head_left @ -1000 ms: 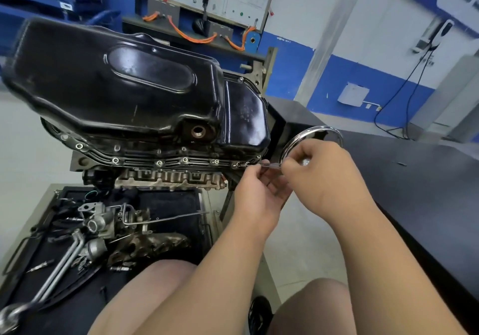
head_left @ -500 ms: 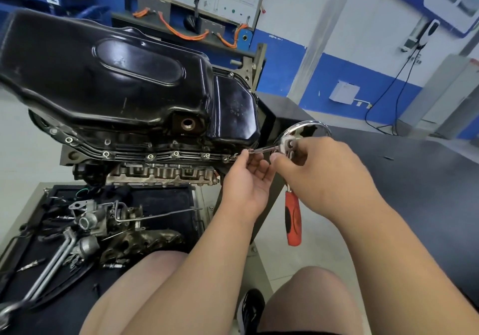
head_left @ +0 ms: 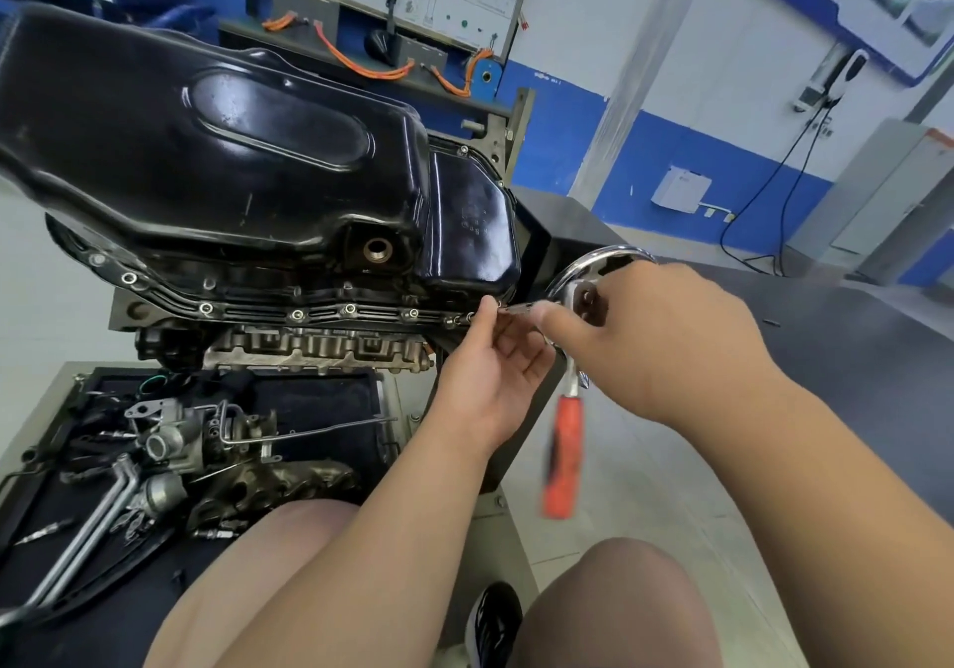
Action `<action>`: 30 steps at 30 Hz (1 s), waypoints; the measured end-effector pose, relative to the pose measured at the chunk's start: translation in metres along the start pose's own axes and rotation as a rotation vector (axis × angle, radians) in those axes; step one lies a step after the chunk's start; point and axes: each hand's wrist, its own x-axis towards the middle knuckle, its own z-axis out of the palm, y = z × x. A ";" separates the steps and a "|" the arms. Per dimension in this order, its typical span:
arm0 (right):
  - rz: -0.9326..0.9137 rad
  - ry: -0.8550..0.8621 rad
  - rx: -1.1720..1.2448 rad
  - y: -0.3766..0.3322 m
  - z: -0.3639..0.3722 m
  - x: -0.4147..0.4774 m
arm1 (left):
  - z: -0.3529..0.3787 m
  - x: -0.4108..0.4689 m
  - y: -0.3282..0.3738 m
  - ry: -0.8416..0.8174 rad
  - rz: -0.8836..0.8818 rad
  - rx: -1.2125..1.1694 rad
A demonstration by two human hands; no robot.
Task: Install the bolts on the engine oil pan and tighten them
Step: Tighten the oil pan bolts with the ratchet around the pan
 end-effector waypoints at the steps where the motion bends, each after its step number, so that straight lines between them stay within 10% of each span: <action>1: 0.040 -0.009 0.023 -0.001 0.001 0.000 | -0.001 0.001 -0.001 -0.019 -0.002 -0.011; 10: -0.338 0.027 -0.100 0.014 -0.007 0.009 | 0.010 -0.005 -0.005 0.053 0.029 -0.149; 20: -0.080 0.012 0.029 0.000 -0.002 -0.001 | -0.058 -0.029 -0.020 0.032 -0.093 -0.046; 30: -0.065 0.006 0.095 0.000 0.003 0.011 | 0.033 -0.025 0.003 -0.004 -0.011 0.094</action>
